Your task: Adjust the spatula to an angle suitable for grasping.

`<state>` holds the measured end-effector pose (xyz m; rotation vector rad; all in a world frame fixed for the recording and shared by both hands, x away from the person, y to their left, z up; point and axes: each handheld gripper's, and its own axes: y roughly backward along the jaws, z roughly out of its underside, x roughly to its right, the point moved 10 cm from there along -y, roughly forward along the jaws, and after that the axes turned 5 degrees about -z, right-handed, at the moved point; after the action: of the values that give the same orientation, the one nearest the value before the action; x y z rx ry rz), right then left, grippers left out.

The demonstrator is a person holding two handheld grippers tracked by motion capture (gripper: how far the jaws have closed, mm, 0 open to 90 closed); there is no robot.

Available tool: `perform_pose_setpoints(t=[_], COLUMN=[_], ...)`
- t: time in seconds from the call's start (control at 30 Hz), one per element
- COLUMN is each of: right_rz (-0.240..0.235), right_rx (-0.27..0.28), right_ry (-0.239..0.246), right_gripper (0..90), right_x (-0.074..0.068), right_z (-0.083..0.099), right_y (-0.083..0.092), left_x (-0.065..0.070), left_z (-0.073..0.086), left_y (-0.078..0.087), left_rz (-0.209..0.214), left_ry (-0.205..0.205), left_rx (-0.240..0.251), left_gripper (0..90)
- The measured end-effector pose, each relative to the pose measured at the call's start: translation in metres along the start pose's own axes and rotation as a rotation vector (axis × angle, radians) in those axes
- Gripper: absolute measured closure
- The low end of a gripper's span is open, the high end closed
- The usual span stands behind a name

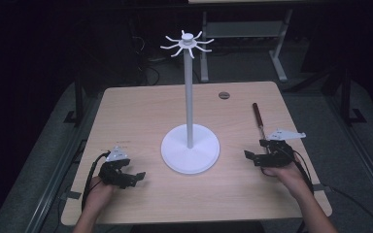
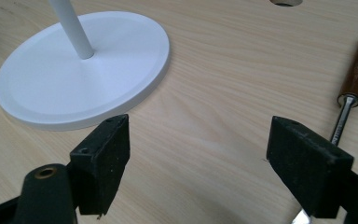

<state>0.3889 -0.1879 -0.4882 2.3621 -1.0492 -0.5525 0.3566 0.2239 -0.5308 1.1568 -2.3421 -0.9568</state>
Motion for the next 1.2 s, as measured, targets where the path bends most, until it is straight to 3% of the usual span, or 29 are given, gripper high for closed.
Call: perform_pose_setpoints(t=[0.5, 1.0, 1.2], right_rz=[0.029, 0.085, 0.105], right_rx=[0.01, 0.041, 0.055], right_ry=[-0.021, -0.054, -0.065], right_gripper=[19.5, 19.5, 19.5], right_x=[0.015, 0.042, 0.051], right_z=[0.0, -0.003, -0.005], right_y=[0.001, 0.007, 0.008], left_x=[0.0, -0.001, 0.0], left_z=[0.001, 0.0, 0.0], left_y=[0.0, -0.001, -0.001], left_rz=[0.0, -0.002, -0.001], left_ry=[0.007, -0.008, 0.006], left_rx=[-0.006, -0.008, -0.001], left_gripper=[13.8, 13.8, 13.8])
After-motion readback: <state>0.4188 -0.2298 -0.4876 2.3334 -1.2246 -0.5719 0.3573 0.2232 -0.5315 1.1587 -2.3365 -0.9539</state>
